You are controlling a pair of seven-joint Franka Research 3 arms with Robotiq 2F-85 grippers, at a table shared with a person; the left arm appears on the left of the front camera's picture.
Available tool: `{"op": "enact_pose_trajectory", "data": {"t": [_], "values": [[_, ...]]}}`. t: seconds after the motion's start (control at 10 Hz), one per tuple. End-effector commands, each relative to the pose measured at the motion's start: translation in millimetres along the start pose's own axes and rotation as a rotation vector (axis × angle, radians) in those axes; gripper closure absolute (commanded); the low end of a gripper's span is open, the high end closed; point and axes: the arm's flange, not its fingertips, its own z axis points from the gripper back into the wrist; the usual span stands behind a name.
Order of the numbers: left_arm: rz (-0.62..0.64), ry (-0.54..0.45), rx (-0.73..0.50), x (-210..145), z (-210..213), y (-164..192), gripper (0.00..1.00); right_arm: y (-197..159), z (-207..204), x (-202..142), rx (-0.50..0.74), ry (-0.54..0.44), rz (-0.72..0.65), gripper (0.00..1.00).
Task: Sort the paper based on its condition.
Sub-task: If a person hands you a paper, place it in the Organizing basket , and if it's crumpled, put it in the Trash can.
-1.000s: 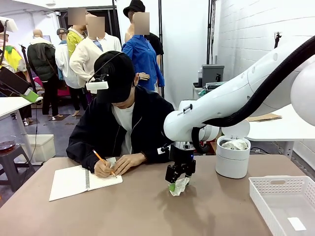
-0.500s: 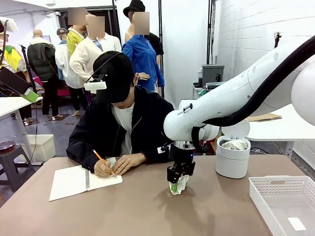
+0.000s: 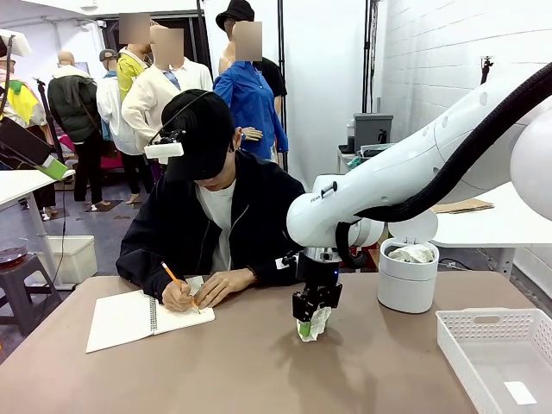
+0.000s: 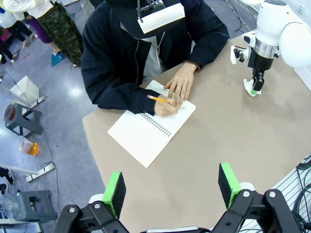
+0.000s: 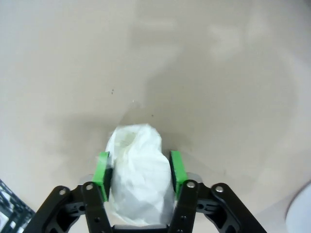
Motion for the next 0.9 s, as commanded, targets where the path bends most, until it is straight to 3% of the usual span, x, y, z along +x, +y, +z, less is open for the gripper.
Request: {"op": "enact_pose_trajectory", "data": {"t": [0.0,0.3,0.6,0.8], "values": [[0.001,0.002,0.01,-0.1,0.1,0.9,0.0,21.8,43.0,-28.1,-0.066,-0.045,-0.112,0.55],[0.001,0.002,0.01,-0.1,0.1,0.9,0.0,40.0,99.9,-55.6,-0.166,-0.052,-0.221,0.55],[0.001,0.002,0.01,-0.1,0.1,0.9,0.0,24.0,157.0,-89.1,-0.456,-0.131,-0.367,0.55],[0.001,0.002,0.01,-0.1,0.1,0.9,0.0,-1.6,188.3,-106.5,-0.513,-0.216,-0.457,0.55]]}}
